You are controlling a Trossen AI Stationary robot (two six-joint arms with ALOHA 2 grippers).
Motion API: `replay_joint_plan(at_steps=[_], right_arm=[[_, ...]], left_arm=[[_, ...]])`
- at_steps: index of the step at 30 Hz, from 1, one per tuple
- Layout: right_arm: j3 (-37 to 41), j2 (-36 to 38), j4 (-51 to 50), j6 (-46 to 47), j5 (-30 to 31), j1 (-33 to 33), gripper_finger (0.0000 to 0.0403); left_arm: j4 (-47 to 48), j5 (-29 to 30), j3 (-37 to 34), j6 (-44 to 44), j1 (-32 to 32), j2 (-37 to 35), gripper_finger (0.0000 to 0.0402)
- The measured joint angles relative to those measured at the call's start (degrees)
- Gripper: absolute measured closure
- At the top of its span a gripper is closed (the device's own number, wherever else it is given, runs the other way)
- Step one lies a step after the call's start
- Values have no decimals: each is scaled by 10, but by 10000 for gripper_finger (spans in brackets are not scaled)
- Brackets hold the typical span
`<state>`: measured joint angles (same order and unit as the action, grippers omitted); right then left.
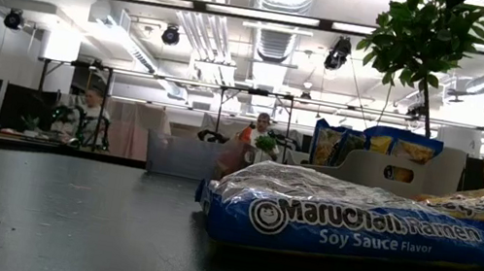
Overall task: Sort Maruchan noodles
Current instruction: Put the red noodle back into the yellow bin
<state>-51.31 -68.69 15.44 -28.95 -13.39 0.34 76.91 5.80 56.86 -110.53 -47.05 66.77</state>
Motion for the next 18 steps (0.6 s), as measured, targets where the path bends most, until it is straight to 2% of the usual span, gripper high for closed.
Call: replay_joint_plan(at_steps=[2,5,7,13,18], right_arm=[[0,0,0,0,0,0,394],[0,0,0,0,0,0,394],[0,0,0,-1,0,0,394],[0,0,0,-1,0,0,394],[0,0,0,-1,0,0,394]], left_arm=[[17,-31,0,-14,0,-2,395],[34,-118,0,-27,0,-1,399],[38,-144,0,-30,0,1,400],[37,-96,0,-27,0,11,401],[36,-95,-21,-33,0,26,401]])
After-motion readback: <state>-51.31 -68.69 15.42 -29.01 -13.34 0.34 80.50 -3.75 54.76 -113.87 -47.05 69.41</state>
